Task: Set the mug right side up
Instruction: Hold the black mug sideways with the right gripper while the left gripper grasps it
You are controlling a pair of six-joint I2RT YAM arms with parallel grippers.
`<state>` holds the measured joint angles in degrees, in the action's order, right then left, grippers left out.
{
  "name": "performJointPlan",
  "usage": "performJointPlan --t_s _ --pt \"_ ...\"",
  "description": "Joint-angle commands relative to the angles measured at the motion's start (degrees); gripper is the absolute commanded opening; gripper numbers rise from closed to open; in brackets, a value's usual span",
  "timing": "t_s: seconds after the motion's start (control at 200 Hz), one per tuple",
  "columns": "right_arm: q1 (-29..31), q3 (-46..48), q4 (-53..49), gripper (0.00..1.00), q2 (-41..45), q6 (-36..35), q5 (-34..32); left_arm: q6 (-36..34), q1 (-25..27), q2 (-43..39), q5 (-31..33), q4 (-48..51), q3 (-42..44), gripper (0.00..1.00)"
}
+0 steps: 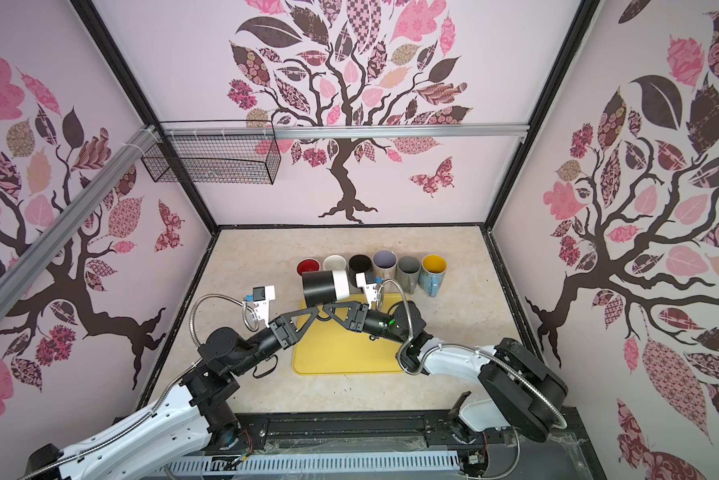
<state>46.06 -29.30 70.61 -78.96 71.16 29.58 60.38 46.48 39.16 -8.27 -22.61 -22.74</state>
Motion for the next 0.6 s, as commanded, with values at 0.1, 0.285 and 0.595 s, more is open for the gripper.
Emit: performJointPlan --t_s 0.1,0.285,0.595 --pt "1.6 -2.8 13.4 0.0 -1.3 2.1 0.3 1.6 -0.3 -0.9 3.4 -6.7 3.1 0.5" --pt "2.7 -3.0 13.2 0.0 -1.5 1.6 1.1 1.6 -0.7 -2.0 5.3 -6.8 3.2 0.36" --pt "6.7 -4.7 9.2 0.0 -2.7 -2.8 1.3 1.7 -1.0 -0.9 5.5 -7.0 2.4 0.37"
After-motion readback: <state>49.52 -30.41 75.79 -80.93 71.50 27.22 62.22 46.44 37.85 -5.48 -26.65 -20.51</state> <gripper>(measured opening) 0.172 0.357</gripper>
